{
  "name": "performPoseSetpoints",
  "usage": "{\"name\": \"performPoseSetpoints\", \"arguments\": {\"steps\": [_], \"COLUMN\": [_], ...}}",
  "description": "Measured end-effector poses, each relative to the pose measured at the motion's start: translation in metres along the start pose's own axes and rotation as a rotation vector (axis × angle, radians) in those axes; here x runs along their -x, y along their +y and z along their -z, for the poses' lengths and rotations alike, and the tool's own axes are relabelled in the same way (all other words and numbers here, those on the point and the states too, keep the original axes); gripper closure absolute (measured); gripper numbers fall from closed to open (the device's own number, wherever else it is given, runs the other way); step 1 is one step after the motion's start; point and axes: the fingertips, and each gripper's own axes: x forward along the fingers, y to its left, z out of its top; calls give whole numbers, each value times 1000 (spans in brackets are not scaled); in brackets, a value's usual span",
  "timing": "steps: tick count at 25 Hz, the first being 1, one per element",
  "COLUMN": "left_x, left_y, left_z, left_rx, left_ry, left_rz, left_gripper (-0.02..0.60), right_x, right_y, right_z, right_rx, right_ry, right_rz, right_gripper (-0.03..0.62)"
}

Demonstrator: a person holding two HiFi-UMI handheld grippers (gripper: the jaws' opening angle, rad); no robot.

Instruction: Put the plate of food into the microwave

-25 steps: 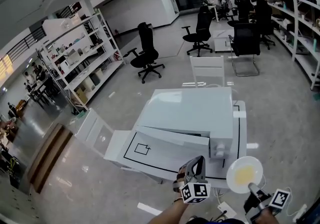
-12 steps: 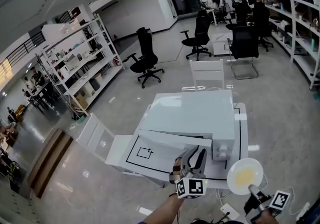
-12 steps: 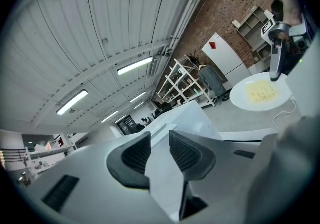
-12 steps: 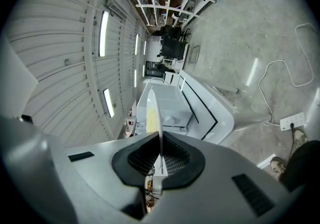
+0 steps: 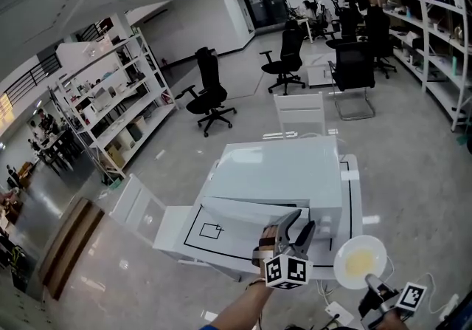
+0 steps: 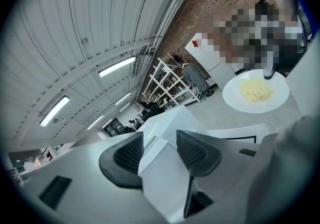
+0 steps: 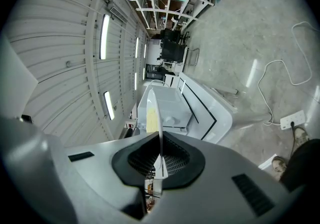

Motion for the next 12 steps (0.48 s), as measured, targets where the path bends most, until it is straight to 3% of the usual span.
{"name": "performPoseSetpoints", "arguments": {"steps": [6,12], "left_x": [-11,-20], "left_y": [2,5], "left_z": [-10,4], "left_rx": [56,108], "left_ry": [34,110], "left_rz": [-10,-45], "left_gripper": [391,391], "right_x": [5,9], "right_y": [5,3], "right_z": [-2,-8], "right_rx": [-12,-4], "right_ry": [-18,-22], "right_rz": [-2,3], "right_gripper": [585,585]}}
